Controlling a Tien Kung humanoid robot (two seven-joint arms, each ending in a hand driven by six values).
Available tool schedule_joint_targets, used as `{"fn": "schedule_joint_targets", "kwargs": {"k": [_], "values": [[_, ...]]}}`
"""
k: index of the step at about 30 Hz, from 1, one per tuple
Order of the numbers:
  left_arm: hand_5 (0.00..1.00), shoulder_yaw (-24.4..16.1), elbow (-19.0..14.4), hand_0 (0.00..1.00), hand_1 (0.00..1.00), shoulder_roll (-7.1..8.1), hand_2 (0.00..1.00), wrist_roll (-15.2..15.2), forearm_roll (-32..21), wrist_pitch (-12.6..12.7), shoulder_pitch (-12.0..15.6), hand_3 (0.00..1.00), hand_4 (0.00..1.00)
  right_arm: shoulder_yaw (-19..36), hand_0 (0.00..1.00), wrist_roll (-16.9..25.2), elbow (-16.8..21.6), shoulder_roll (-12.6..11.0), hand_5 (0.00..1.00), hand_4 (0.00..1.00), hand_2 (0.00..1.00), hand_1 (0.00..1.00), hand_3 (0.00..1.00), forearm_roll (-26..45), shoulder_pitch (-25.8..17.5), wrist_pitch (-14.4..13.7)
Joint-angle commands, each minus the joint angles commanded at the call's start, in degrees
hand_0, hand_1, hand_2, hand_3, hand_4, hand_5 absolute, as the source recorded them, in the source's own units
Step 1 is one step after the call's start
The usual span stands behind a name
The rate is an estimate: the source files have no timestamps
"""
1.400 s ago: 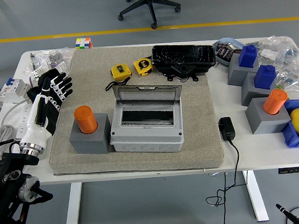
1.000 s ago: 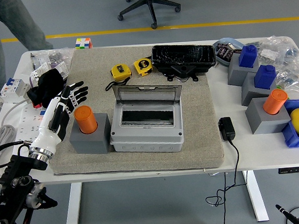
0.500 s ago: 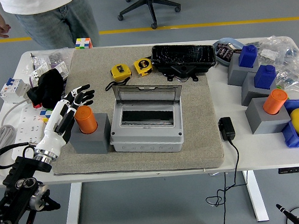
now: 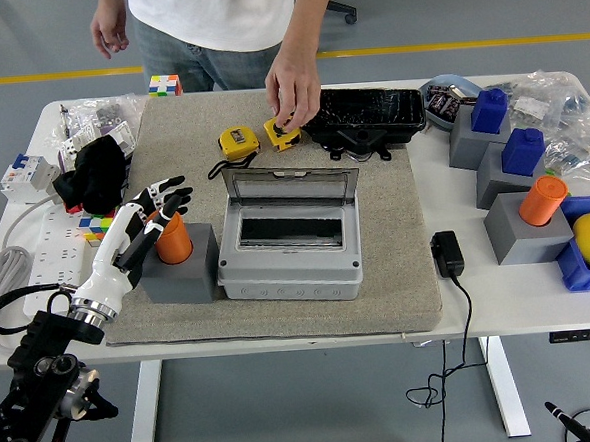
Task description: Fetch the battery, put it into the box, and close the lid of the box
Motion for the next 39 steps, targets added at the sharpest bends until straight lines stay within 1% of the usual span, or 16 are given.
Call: {"fn": "schedule_joint_targets", "kwargs": {"k": [5, 6, 11, 12, 17, 18, 23, 29, 30, 35, 36, 39], "values": [[0.526, 0.2, -0.1, 0.753, 0.803, -0.02, 0.768, 0.1, 1.5, 0.7, -0.1, 0.801, 0.998, 0.2, 0.887, 0.0, 0.0, 0.1, 0.998, 0.998, 0.840, 0.860, 0.905, -0.1, 0.1, 0.0], [0.453, 0.2, -0.1, 0.738, 0.795, -0.07, 0.761, 0.1, 1.6, 0.9, -0.2, 0.795, 0.998, 0.2, 0.886, 0.0, 0.0, 0.1, 0.998, 0.998, 0.840, 0.860, 0.904, 0.0, 0.1, 0.0], [0.453, 0.4, 0.0, 0.738, 0.795, -0.15, 0.761, 0.2, 2.1, 1.4, -0.3, 0.795, 0.998, 0.4, 0.886, 0.0, 0.0, 0.1, 0.998, 0.998, 0.840, 0.860, 0.904, -0.2, 0.1, 0.0], [0.428, 0.5, 0.0, 0.739, 0.795, -0.13, 0.754, 0.2, 2.3, 1.5, -0.3, 0.790, 0.998, 0.5, 0.886, 0.0, 0.0, 0.1, 0.998, 0.998, 0.839, 0.860, 0.904, -0.2, 0.1, 0.0], [0.428, 0.7, 0.0, 0.739, 0.795, -0.17, 0.754, 0.3, 2.7, 2.0, -0.3, 0.790, 0.998, 0.5, 0.886, 0.0, 0.0, 0.2, 0.998, 0.998, 0.839, 0.860, 0.904, -0.2, 0.1, 0.0], [0.414, 0.8, 0.1, 0.735, 0.796, -0.16, 0.747, 0.3, 2.8, 2.3, -0.3, 0.776, 0.998, 0.5, 0.887, 0.0, 0.0, 0.2, 0.998, 0.998, 0.839, 0.860, 0.904, -0.2, 0.1, 0.0], [0.414, 1.2, 0.2, 0.735, 0.796, -0.19, 0.747, 0.6, 3.4, 3.4, -0.4, 0.776, 0.998, 0.6, 0.887, 0.0, 0.0, 0.1, 0.998, 0.998, 0.839, 0.860, 0.904, -0.3, 0.2, 0.0], [0.410, 1.6, 0.4, 0.732, 0.792, -0.19, 0.736, 0.7, 3.8, 3.9, -0.4, 0.769, 0.998, 0.5, 0.886, 0.0, 0.0, 0.0, 0.998, 0.998, 0.839, 0.861, 0.903, -0.2, 0.2, 0.0], [0.349, 1.6, 0.5, 0.721, 0.787, -0.20, 0.727, 0.6, 3.9, 4.1, -0.3, 0.759, 0.998, 0.4, 0.886, 0.0, 0.0, 0.0, 0.998, 0.998, 0.839, 0.861, 0.902, -0.2, 0.2, 0.0], [0.349, 1.9, 0.4, 0.721, 0.787, -0.20, 0.727, 0.8, 4.9, 4.7, -0.2, 0.759, 0.998, 0.2, 0.886, 0.0, 0.0, 0.0, 0.998, 0.998, 0.839, 0.861, 0.902, -0.1, 0.1, 0.0], [0.183, 2.0, 0.4, 0.688, 0.756, -0.17, 0.693, 0.8, 5.1, 4.8, -0.2, 0.722, 0.998, 0.2, 0.886, 0.0, 0.0, 0.0, 0.998, 0.998, 0.839, 0.861, 0.901, -0.1, 0.1, 0.0], [0.183, 2.1, 0.4, 0.688, 0.756, -0.20, 0.693, 0.8, 5.4, 5.2, -0.2, 0.722, 0.998, 0.1, 0.886, 0.0, 0.0, 0.0, 0.998, 0.998, 0.839, 0.861, 0.901, 0.0, 0.2, 0.0]]}}
